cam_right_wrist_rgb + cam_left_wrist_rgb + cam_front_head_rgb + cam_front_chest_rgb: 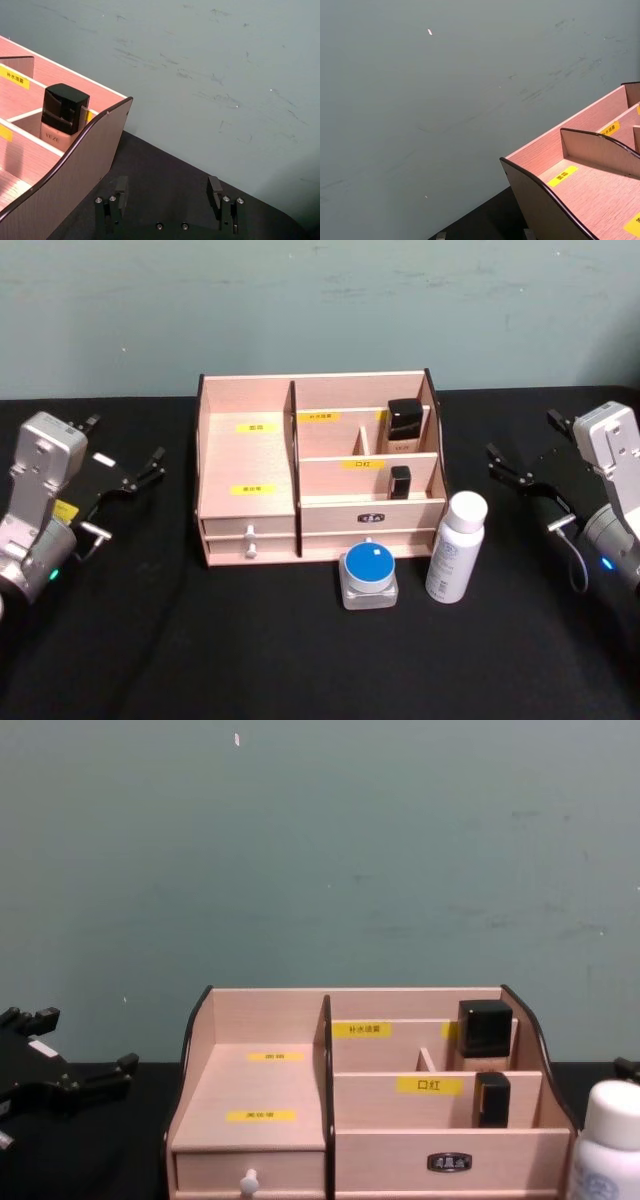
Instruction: Pick up the facial cleanser and watermelon frost from the table and place them into the tiered storage box.
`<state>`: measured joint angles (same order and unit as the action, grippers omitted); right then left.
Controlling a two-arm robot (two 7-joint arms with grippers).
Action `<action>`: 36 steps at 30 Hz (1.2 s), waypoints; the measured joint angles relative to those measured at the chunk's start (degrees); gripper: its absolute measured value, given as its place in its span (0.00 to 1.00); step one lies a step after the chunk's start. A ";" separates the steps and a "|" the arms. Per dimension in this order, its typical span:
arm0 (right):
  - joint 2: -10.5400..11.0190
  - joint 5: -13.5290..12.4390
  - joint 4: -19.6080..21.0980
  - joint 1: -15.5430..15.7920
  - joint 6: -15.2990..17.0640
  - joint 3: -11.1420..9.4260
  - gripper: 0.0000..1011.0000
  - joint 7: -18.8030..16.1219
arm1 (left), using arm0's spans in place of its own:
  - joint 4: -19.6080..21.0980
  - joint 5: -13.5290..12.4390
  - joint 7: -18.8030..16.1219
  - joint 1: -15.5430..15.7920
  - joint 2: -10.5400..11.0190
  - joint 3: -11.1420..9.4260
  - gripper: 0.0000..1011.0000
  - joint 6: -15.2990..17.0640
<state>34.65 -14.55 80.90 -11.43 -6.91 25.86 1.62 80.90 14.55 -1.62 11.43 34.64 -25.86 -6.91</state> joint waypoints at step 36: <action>0.00 0.00 0.00 0.00 0.00 0.00 0.99 0.00 | 0.00 0.00 0.00 0.00 0.00 0.00 0.99 0.00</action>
<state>34.65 -14.55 80.90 -11.43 -6.91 25.86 1.62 80.90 14.55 -1.62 11.43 34.64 -25.86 -6.91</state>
